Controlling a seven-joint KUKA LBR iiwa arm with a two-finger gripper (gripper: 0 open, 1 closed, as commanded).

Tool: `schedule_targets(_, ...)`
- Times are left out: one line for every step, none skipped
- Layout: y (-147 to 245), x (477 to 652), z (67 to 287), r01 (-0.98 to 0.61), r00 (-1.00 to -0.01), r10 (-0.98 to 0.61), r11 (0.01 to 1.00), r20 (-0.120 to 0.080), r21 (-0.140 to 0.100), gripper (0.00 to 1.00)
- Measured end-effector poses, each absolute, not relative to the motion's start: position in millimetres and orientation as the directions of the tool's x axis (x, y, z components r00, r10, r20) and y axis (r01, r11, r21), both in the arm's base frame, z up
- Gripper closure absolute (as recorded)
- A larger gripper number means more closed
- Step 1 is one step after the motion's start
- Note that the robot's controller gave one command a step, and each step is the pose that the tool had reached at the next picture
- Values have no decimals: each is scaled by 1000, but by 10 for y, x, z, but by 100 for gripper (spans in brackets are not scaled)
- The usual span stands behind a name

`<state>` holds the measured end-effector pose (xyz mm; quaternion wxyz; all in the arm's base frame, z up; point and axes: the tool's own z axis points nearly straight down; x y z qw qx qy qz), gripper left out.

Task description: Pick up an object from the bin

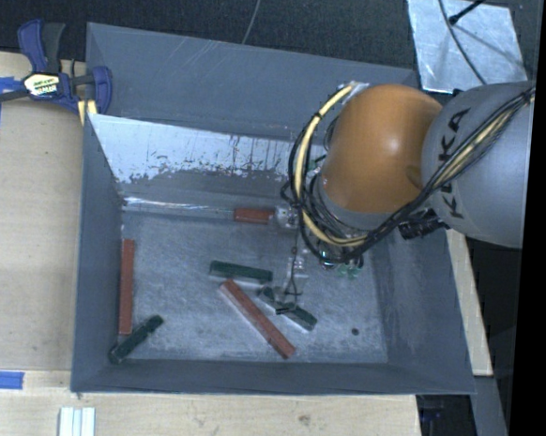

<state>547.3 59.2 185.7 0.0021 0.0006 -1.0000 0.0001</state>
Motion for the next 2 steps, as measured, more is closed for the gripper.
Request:
schedule_targets(592, 5491, 1893, 0, -1000, 0, 1000, -3, 1, 0)
schedule_targets(645, 5597, 1502, 28, -1000, 28, 1000, -13, 2, 0)
